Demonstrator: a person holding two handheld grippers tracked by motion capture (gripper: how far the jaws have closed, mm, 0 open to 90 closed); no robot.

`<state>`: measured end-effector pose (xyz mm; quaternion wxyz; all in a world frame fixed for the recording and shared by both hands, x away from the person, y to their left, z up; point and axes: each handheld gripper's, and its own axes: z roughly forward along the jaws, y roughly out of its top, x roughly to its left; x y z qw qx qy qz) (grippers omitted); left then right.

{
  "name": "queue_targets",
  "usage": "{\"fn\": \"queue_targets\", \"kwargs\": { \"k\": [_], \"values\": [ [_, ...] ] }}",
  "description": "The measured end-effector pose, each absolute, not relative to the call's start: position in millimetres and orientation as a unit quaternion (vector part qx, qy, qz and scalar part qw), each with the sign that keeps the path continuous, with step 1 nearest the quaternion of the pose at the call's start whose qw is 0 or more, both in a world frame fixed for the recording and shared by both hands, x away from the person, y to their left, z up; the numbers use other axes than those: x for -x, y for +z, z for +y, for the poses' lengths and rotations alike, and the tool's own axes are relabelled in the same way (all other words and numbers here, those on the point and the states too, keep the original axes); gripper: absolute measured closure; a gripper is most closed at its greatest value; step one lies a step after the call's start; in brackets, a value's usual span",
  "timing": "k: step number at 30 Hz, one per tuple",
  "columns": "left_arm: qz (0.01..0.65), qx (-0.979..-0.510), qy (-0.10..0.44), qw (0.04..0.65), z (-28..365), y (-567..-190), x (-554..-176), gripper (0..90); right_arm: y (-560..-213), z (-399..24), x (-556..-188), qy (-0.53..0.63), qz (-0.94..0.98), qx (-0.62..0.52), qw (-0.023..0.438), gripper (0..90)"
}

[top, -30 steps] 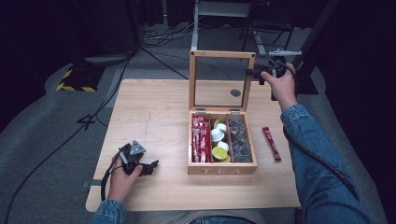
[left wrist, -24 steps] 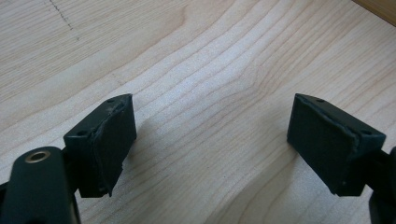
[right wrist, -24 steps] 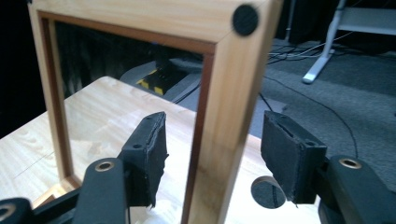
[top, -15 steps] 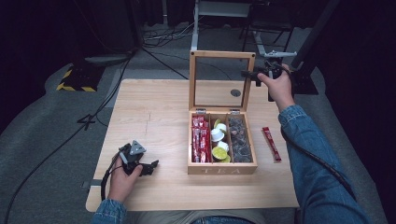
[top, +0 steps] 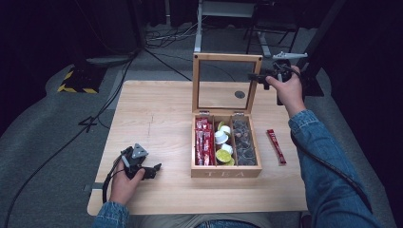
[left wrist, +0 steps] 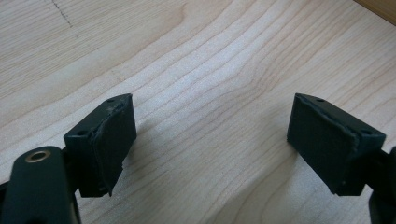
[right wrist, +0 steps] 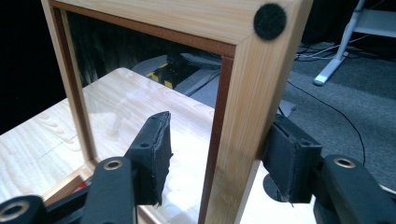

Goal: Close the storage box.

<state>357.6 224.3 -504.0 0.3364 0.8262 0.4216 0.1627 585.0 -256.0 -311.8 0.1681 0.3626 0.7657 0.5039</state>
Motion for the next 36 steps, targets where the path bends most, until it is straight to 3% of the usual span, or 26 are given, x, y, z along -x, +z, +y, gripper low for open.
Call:
{"fn": "queue_targets", "kwargs": {
  "k": [36],
  "values": [
    [0.417,-0.830,0.159,0.336,225,-504,-358,15.2,-285,-267,-518,0.498,0.780,-0.338,0.170,57.0]
  ]
}}
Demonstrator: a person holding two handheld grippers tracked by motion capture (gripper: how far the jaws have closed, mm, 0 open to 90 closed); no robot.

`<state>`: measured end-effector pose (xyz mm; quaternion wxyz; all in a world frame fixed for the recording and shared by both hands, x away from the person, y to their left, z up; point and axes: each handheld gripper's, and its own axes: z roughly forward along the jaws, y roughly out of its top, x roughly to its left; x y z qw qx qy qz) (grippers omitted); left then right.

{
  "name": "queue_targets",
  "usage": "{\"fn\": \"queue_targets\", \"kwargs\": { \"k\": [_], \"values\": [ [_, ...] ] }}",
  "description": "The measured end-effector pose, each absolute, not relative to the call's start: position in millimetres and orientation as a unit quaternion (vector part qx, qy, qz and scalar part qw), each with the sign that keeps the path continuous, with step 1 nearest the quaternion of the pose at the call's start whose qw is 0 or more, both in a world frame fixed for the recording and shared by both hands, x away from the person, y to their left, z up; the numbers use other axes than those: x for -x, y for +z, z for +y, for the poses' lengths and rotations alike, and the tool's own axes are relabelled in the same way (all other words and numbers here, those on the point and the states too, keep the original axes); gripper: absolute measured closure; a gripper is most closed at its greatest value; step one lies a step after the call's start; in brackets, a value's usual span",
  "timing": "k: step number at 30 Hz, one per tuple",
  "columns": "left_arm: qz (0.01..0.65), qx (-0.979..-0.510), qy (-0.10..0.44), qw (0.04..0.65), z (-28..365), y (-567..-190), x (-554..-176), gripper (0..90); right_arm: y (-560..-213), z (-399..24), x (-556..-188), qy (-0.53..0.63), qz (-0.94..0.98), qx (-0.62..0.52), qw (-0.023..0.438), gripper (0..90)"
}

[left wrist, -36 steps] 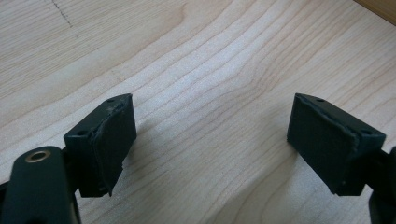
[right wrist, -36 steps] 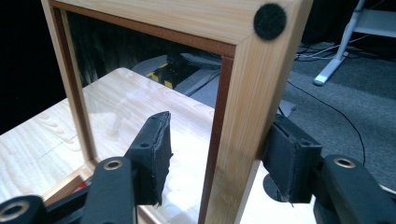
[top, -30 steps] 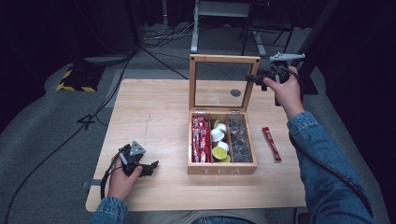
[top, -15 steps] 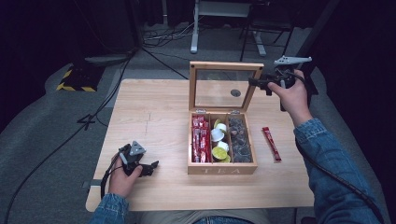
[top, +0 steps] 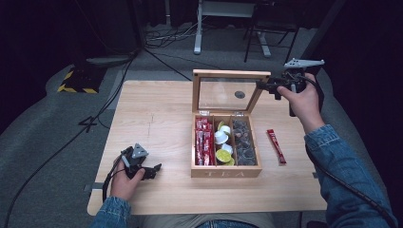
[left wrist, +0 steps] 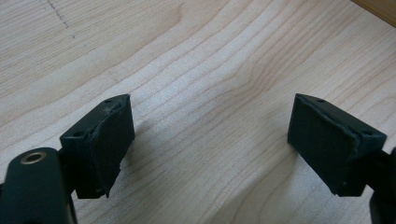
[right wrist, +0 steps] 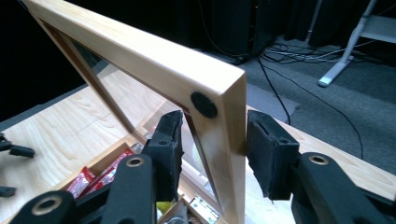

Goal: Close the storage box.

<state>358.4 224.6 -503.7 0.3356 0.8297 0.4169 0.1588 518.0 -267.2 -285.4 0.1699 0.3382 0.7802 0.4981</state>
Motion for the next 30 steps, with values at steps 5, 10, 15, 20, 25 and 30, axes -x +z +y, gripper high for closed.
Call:
{"fn": "queue_targets", "kwargs": {
  "k": [5,10,15,20,25,30],
  "values": [
    [0.417,-0.830,0.159,0.336,225,-504,-359,15.1,-284,-270,-508,0.503,0.781,-0.330,0.169,56.9],
    [0.417,-0.830,0.159,0.336,225,-504,-358,15.2,-284,-273,-497,0.501,0.785,-0.326,0.164,56.4],
    [0.417,-0.830,0.159,0.336,225,-504,-358,15.2,-287,-273,-483,0.495,0.793,-0.317,0.162,56.2],
    [0.417,-0.829,0.159,0.336,225,-504,-358,15.1,-294,-275,-471,0.494,0.797,-0.312,0.154,54.6],
    [0.417,-0.830,0.159,0.336,225,-504,-358,15.1,-299,-276,-458,0.486,0.805,-0.303,0.157,52.8],
    [0.417,-0.829,0.159,0.336,224,-504,-358,15.2,-307,-277,-444,0.478,0.813,-0.295,0.157,51.6]
  ]
}}
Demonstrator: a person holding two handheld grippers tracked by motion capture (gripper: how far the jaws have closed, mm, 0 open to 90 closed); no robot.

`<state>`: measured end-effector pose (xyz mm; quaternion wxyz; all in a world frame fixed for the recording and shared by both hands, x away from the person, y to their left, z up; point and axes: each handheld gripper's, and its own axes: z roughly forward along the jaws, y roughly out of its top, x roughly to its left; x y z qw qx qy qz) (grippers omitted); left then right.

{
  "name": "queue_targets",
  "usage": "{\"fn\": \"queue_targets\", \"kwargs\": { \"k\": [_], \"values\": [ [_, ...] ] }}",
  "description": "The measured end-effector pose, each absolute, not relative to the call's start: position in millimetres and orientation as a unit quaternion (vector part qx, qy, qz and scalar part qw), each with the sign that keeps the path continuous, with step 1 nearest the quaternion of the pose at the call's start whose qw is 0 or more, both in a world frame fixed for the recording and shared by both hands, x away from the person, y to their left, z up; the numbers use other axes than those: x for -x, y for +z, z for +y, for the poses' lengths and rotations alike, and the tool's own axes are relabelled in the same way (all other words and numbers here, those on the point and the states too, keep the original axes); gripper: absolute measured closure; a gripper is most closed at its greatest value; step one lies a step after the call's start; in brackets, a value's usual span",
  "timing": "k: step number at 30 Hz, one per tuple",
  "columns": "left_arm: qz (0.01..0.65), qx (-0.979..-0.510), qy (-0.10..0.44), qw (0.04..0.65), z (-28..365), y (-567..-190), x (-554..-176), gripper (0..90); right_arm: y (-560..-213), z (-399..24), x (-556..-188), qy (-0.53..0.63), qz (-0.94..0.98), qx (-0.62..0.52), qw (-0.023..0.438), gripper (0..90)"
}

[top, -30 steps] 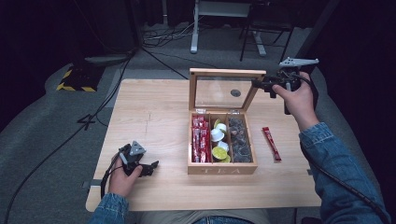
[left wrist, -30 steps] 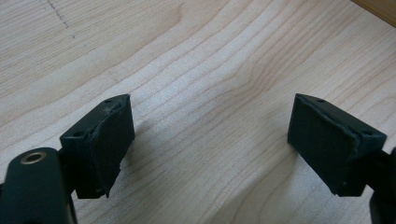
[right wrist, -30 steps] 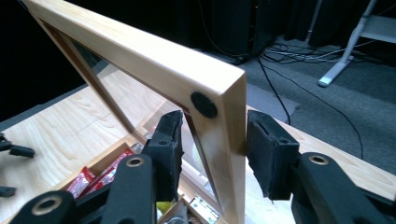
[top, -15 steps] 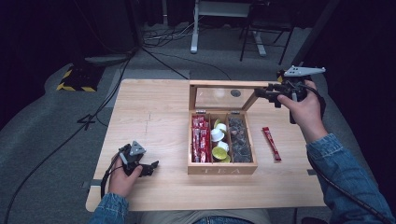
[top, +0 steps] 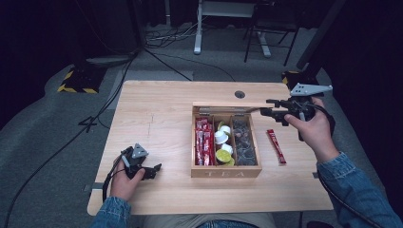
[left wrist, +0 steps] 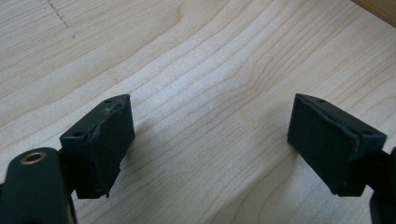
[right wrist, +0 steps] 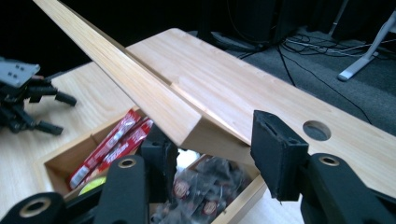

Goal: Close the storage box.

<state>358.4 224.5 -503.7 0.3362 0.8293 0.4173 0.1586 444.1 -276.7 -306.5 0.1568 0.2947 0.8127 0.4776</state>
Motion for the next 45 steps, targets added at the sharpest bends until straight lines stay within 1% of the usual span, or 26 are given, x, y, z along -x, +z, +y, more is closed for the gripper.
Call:
{"fn": "queue_targets", "kwargs": {
  "k": [14,32,39,45],
  "values": [
    [0.417,-0.829,0.159,0.337,224,-504,-359,15.1,-328,-277,-416,0.463,0.823,-0.283,0.167,49.6],
    [0.417,-0.829,0.159,0.336,225,-504,-359,15.1,-357,-277,-391,0.442,0.836,-0.272,0.178,45.6],
    [0.417,-0.829,0.159,0.336,225,-504,-359,15.1,-368,-276,-383,0.427,0.845,-0.259,0.191,44.6],
    [0.417,-0.829,0.159,0.336,225,-504,-359,15.1,-378,-277,-378,0.422,0.848,-0.262,0.183,43.8]
  ]
}}
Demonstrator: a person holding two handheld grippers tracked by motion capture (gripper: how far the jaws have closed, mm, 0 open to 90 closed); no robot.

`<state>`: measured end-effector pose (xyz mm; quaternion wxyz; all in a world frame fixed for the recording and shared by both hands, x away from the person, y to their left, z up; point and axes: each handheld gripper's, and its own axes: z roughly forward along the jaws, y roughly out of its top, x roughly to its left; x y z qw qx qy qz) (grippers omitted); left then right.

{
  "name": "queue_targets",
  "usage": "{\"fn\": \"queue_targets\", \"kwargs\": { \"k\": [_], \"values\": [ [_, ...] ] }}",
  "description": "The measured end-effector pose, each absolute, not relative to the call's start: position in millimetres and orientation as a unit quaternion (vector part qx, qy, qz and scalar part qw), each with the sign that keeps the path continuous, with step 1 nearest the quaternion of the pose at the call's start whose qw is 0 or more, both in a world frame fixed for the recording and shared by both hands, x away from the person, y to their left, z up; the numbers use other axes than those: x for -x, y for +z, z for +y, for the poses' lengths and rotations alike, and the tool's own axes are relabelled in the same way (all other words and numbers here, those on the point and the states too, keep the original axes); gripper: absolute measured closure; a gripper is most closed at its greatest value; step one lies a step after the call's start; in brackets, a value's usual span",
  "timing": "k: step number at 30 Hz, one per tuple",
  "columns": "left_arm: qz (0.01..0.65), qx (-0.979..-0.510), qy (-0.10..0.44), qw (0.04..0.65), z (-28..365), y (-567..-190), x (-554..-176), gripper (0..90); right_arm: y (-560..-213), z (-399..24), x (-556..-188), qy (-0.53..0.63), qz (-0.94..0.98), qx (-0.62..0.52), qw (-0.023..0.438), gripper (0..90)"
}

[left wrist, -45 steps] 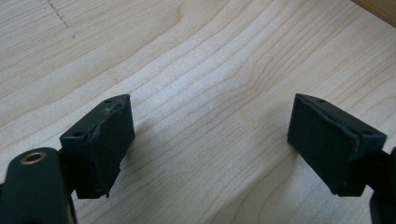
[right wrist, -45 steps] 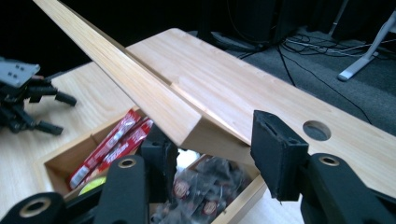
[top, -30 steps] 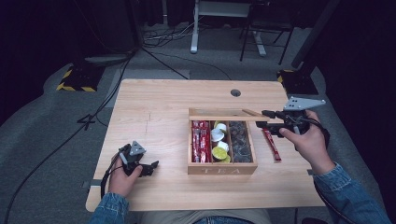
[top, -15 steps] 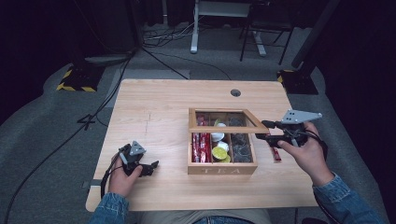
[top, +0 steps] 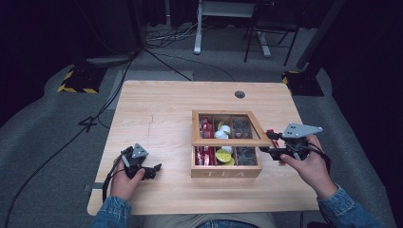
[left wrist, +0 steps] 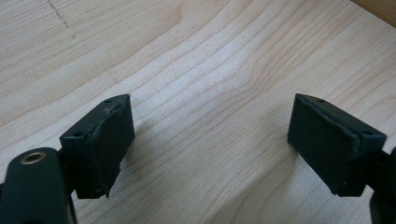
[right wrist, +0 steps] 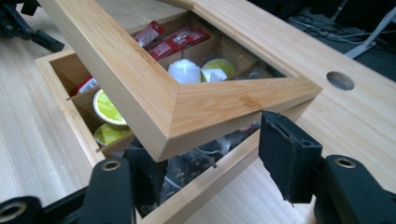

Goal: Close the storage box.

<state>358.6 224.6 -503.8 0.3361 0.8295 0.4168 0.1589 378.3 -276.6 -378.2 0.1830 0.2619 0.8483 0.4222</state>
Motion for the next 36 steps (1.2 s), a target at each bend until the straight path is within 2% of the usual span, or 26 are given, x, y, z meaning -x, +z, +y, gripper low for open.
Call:
{"fn": "queue_targets", "kwargs": {
  "k": [17,36],
  "values": [
    [0.417,-0.829,0.159,0.336,225,-504,-359,15.1,-396,-275,-364,0.396,0.865,-0.251,0.178,43.2],
    [0.417,-0.830,0.159,0.336,224,-504,-359,15.0,-411,-270,-358,0.359,0.887,-0.256,0.138,43.2]
  ]
}}
